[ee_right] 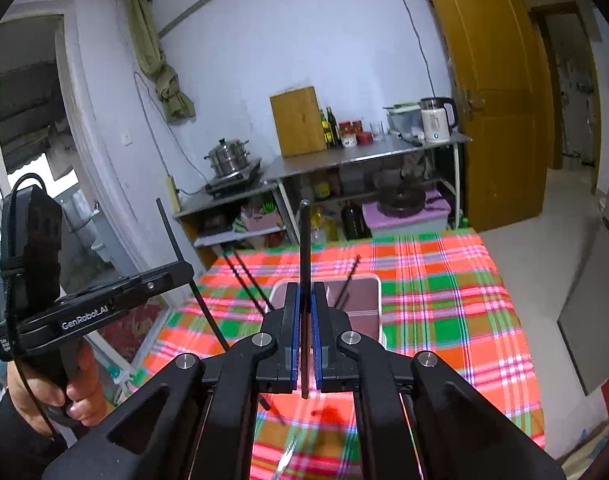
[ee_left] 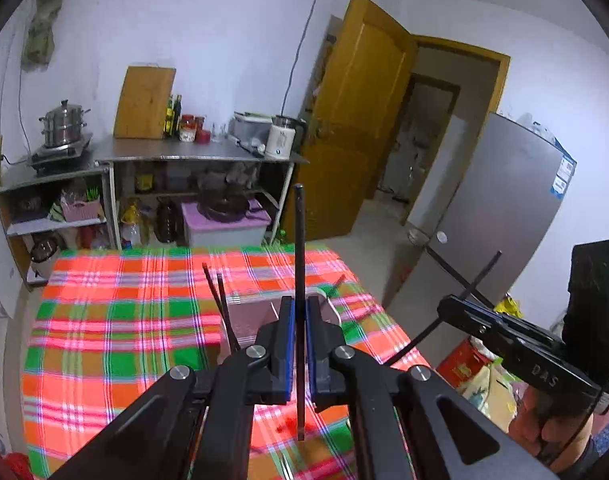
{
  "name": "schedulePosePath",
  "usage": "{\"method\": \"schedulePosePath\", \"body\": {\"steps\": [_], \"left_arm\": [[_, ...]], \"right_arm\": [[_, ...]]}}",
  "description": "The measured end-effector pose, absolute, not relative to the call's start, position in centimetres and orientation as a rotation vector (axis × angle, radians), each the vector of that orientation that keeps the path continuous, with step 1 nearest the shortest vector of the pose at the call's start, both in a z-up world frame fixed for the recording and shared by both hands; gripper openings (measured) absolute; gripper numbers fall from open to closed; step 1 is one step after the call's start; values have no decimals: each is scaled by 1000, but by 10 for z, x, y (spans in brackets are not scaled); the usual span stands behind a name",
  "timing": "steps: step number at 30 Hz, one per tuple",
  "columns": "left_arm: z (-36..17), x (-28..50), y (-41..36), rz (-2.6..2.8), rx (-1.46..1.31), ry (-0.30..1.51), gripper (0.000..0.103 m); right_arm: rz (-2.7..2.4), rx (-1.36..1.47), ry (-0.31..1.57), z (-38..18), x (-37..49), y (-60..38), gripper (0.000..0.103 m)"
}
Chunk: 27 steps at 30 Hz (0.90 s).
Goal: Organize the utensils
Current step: 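Lower both chopsticks into the pink basket and open both tools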
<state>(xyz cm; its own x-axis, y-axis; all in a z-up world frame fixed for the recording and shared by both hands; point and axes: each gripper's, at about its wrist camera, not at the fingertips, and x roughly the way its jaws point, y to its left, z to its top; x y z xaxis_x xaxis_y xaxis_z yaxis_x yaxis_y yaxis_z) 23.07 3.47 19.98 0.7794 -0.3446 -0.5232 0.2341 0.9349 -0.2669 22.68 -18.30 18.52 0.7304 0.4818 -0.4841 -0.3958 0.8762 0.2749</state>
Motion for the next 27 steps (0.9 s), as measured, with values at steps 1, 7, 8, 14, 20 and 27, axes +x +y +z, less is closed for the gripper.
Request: {"method": "schedulePosePath", "body": {"steps": [1,7,8,14,20,27], "left_arm": [[204,236,35,-307,-187,595,5],[217,262,36,-290,-194,567,5],[218,266,35,-287,-188,564,5],[210,287,37,-269,-198,550,5],[183,302,45,-248,-224,556,5],[155,312,52,-230,-238,575,5]], "right_arm": [[485,159,568,189,230,-182,5],[486,176,540,199,249,-176,5],[484,182,537,199,253,-175,5],[450,213,546,189,274,-173,5],[437,219,572,170,286,-165,5],[437,199,599,150,295,-152,5]]}}
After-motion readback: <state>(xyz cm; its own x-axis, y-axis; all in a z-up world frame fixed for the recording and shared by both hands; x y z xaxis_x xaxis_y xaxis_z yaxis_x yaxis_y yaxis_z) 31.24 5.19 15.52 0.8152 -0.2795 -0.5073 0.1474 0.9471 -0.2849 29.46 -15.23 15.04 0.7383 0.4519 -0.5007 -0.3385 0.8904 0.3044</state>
